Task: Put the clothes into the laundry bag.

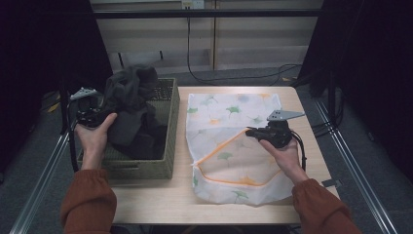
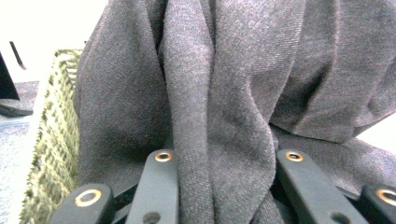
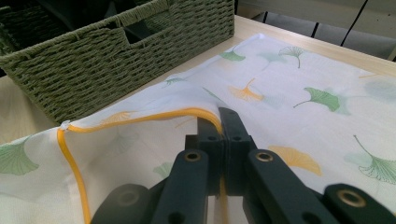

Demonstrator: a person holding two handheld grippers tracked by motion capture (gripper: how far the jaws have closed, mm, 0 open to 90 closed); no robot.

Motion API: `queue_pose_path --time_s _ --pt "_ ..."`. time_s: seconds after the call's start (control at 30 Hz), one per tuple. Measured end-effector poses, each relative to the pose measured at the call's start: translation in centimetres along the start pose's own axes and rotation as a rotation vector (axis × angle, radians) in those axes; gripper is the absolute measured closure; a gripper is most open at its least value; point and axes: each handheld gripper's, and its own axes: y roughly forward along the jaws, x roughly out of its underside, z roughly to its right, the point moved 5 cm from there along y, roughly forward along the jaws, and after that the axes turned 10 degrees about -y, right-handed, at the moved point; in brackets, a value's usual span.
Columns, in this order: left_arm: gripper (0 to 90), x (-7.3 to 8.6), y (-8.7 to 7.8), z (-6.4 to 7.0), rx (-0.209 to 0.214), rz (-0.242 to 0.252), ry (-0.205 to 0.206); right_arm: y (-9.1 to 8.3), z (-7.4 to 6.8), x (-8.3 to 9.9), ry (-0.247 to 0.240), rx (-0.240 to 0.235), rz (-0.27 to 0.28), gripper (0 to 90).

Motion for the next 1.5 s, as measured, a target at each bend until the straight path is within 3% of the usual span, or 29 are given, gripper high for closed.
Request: queue_pose_path --time_s 0.47,0.77,1.1,1.5 --pt "71.5 -1.9 -2.3 0.2 0.028 0.081 0.029 -0.1 -0.1 -0.1 -0.005 -0.007 0.004 88.8" --pt "71.5 -4.2 -4.4 0.9 0.037 0.145 0.055 -0.1 -0.1 -0.1 -0.004 -0.012 0.006 88.8" --pt "71.6 -4.9 -6.1 1.3 0.077 0.220 0.046 -0.2 -0.1 -0.1 -0.005 -0.013 0.006 88.8" --pt "71.5 -5.9 -7.6 2.2 0.105 0.275 0.081 -0.1 -0.1 -0.1 -0.006 -0.012 0.006 88.9"
